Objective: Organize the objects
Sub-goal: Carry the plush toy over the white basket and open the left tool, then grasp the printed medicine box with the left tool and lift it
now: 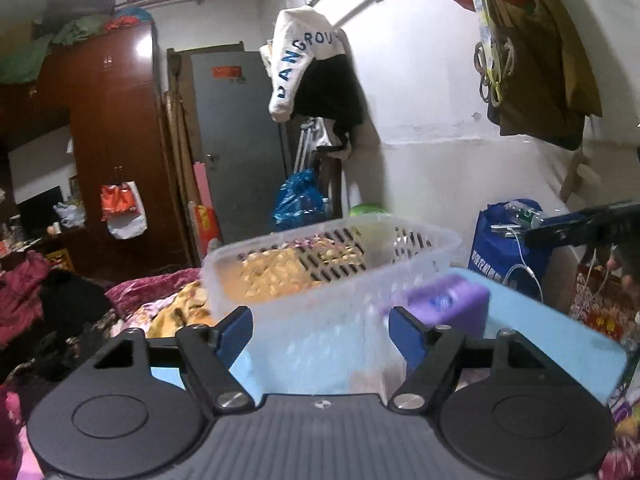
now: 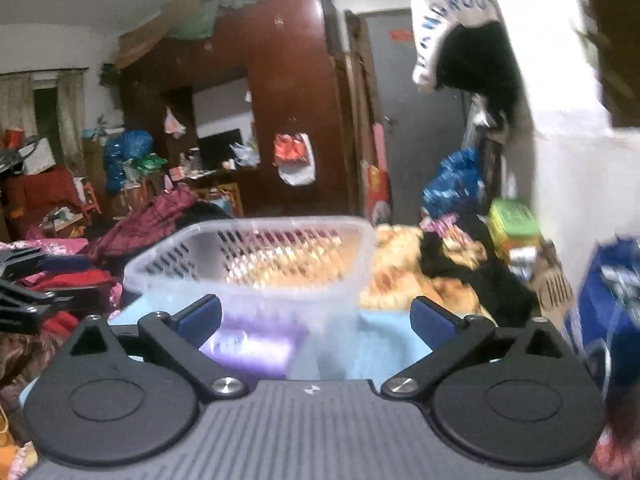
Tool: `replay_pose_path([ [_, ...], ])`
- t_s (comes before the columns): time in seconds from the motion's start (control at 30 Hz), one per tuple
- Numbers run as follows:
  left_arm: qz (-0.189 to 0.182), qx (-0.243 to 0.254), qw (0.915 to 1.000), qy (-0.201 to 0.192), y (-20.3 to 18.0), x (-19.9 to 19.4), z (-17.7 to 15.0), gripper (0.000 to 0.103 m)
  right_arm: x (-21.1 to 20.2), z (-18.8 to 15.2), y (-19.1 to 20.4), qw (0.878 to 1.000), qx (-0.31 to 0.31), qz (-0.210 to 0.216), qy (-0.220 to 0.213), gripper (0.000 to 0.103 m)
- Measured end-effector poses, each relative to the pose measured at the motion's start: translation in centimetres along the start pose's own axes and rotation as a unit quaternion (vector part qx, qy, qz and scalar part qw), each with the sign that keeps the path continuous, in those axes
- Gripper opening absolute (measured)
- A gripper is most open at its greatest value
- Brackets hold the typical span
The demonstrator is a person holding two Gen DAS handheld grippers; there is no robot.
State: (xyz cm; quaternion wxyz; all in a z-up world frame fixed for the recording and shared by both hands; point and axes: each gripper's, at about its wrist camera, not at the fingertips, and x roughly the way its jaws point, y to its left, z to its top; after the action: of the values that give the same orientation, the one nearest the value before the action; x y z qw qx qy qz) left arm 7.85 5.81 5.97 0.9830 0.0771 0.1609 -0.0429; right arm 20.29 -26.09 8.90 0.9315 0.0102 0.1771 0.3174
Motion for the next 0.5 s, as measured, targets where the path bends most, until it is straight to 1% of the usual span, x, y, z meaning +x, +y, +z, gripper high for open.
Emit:
replay_pose_path([
  [0.07,-0.001,-0.002,1.0,0.002,0.1,-1.5,-1.5,0.078,-1.2,-1.1,-0.4,1.0,0.022,-0.002,0.003,0.103],
  [0.1,-0.003,-0.006,1.0,-0.001,0.3,-2.0,-2.1,0.078,-1.7,-1.6,-0.4,1.0,0.029,0.007,0.0,0.103],
  [0.17,-0.007,-0.029,0.9995,-0.011,0.7,-3.1,-3.4,0.078,-2.3,-3.1,-0.2,0.998,0.042,0.044,-0.011,0.103],
  [0.2,-0.013,-0.037,0.9992,-0.009,0.8,-3.4,-4.1,0.078,-2.6,-4.0,0.2,0.997,0.046,0.06,-0.009,0.103],
  [0.3,-0.021,-0.048,0.9986,-0.006,0.9,-4.1,-6.3,0.078,-3.4,-6.5,1.2,0.995,0.042,0.09,-0.024,0.103],
  [0.33,-0.022,-0.046,0.9987,-0.005,0.8,-4.2,-6.9,0.078,-3.5,-7.0,1.4,0.995,0.037,0.089,-0.032,0.103],
  [0.37,-0.021,-0.046,0.9987,-0.008,0.6,-4.6,-7.3,0.078,-3.4,-7.2,1.4,0.996,0.032,0.078,-0.033,0.103],
  [0.43,-0.021,-0.044,0.9987,-0.011,0.5,-4.9,-7.7,0.078,-3.5,-6.6,0.6,0.997,0.032,0.06,-0.019,0.103],
  [0.5,-0.019,-0.047,0.9986,-0.017,0.6,-5.2,-7.9,0.078,-4.6,-6.1,-1.0,0.997,0.055,0.054,-0.004,0.103],
])
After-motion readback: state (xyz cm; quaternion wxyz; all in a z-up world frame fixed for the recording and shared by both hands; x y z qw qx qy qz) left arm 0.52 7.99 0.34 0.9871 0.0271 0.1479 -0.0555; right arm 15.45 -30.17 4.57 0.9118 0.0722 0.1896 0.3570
